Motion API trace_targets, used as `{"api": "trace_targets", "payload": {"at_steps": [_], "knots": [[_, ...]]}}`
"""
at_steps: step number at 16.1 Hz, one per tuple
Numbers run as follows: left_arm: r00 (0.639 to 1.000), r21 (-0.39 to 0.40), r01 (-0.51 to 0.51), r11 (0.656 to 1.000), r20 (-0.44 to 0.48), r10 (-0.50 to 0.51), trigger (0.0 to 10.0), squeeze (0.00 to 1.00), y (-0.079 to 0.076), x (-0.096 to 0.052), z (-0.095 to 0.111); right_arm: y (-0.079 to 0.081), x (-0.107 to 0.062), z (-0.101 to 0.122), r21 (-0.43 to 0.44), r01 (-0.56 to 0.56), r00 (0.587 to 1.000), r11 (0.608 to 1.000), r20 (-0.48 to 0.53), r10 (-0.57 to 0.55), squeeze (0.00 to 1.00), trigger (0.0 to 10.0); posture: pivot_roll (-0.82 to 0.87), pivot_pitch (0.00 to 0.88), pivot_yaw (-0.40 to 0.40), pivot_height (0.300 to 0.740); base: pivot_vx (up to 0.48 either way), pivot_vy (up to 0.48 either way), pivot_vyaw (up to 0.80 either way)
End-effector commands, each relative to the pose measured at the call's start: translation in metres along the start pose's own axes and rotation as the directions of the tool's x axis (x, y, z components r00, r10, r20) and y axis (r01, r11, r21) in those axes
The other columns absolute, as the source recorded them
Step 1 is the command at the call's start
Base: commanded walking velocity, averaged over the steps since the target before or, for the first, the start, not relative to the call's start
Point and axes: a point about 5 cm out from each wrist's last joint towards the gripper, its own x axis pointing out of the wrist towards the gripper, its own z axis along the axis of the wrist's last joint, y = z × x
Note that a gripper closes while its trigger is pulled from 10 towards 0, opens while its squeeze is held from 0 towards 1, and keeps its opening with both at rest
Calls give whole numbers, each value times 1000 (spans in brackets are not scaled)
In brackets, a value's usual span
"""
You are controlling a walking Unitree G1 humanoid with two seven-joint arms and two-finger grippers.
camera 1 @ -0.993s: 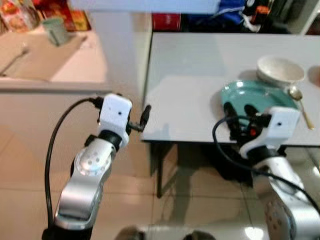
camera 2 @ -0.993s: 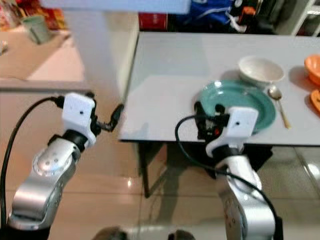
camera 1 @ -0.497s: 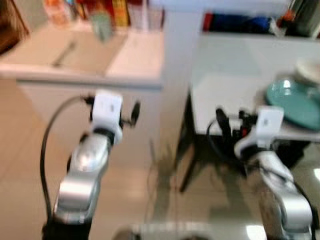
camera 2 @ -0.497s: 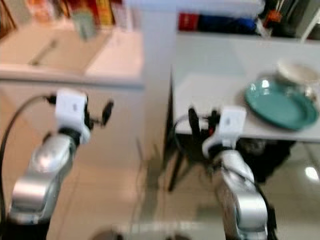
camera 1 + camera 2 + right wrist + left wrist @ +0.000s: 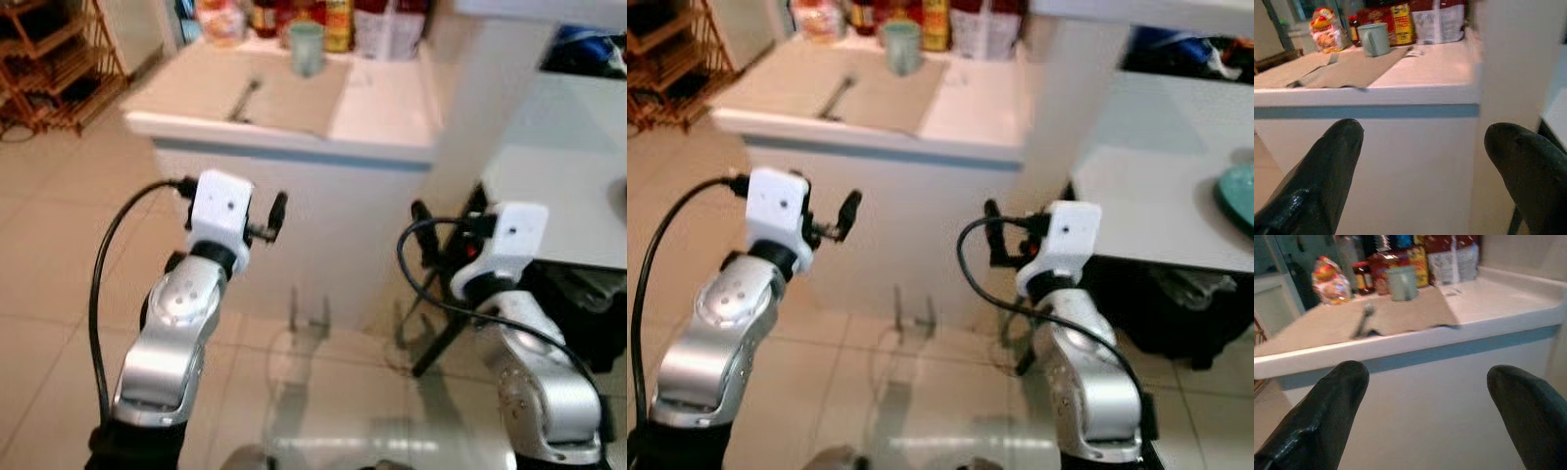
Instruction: Setting the table
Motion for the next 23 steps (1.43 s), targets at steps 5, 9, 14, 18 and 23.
{"api": "trace_targets", "payload": {"at_steps": [5,9,14,18,23], "knots": [[1000,66,19,998,23,-21,10000,0,-1,1,2,4,15,8,-34,31,999,999,16,-31,0,10000,69,34,-45,740,0,96,0],[999,49,36,998,34,-38,10000,0,0,1,4,12,21,9,14,8,1000,1000,20,-9,0,10000,79,15,-51,740,291,0,0],[999,55,16,998,29,-17,10000,0,5,1,2,15,23,8,10,-32,999,999,22,32,0,10000,83,0,-53,740,480,0,0],[999,55,10,998,31,-12,10000,0,8,2,3,16,24,6,7,-44,999,999,20,44,0,10000,82,0,-52,740,480,0,0],[999,55,10,998,34,-12,10000,0,8,4,3,18,27,7,-4,-65,998,998,28,65,0,10000,87,0,-60,740,480,0,0]]}}
